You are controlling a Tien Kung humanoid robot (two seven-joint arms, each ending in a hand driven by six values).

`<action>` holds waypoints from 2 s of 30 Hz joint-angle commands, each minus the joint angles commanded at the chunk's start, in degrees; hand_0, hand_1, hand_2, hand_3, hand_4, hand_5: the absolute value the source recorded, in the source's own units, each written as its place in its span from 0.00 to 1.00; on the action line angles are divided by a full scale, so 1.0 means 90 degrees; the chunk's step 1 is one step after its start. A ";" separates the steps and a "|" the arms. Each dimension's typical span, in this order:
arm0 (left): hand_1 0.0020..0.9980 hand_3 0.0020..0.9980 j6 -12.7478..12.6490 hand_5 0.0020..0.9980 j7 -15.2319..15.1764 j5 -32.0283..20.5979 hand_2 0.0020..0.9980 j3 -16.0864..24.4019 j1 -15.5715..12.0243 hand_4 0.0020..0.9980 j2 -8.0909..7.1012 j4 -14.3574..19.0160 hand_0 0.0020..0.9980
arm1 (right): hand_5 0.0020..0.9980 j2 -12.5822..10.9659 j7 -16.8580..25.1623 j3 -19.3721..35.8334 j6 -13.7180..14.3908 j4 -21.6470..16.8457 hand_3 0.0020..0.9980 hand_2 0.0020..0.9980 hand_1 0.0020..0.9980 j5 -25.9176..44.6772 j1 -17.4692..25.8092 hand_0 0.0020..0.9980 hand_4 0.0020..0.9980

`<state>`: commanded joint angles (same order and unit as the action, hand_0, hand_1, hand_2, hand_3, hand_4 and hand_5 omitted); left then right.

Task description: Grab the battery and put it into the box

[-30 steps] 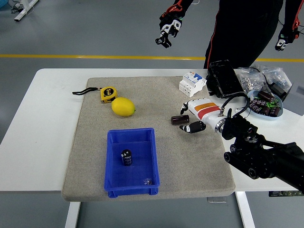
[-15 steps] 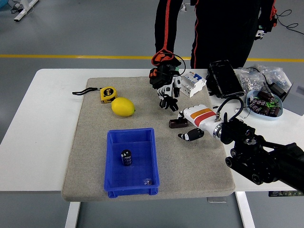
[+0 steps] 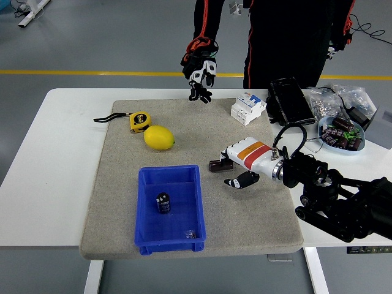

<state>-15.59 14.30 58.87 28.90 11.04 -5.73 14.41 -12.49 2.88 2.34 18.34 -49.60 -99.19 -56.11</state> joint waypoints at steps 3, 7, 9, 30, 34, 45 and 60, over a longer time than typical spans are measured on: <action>0.66 0.57 0.0011 0.57 0.0012 0.0023 0.65 0.0029 -0.0025 0.62 -0.0004 -0.0003 0.67 | 0.32 -0.0046 -0.0036 -0.0075 0.0088 -0.0048 0.56 0.62 0.56 0.0053 -0.0009 0.45 0.77; 0.66 0.57 0.0042 0.57 0.0036 0.0091 0.65 0.0078 -0.0040 0.62 0.0000 0.0000 0.67 | 0.32 0.0023 -0.0059 -0.0139 0.0186 -0.0040 0.56 0.62 0.56 0.0134 -0.0021 0.45 0.77; 0.66 0.57 0.0061 0.57 0.0054 0.0137 0.65 0.0107 -0.0043 0.62 0.0010 0.0004 0.67 | 0.32 0.0110 -0.0062 -0.0157 0.0217 -0.0006 0.56 0.61 0.57 0.0180 -0.0022 0.46 0.77; 0.66 0.57 0.0092 0.57 0.0098 0.0257 0.65 0.0170 0.0024 0.62 0.0062 0.0036 0.67 | 0.32 0.0893 -0.0053 -0.0180 0.0226 0.0824 0.57 0.63 0.58 0.0580 -0.0244 0.49 0.77; 0.66 0.57 0.0094 0.57 0.0107 0.0273 0.65 0.0169 0.0044 0.62 0.0073 0.0043 0.67 | 0.33 0.1012 -0.0012 -0.0020 -0.0035 0.1111 0.60 0.71 0.63 0.0537 -0.0222 0.56 0.79; 0.66 0.58 0.0092 0.57 0.0106 0.0279 0.65 0.0160 0.0077 0.62 0.0074 0.0052 0.67 | 0.33 0.1097 0.0017 0.0137 -0.0266 0.1416 0.66 0.74 0.65 0.0522 -0.0187 0.60 0.80; 0.66 0.58 0.0089 0.57 0.0101 0.0225 0.65 0.0114 0.0111 0.62 0.0083 0.0059 0.67 | 0.33 0.1133 0.0088 0.0339 -0.0369 0.1617 0.65 0.70 0.62 0.0501 -0.0100 0.53 0.80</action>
<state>-14.79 15.21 60.89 29.92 12.04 -4.99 14.93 -2.30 3.67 5.38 15.02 -35.05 -94.68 -57.01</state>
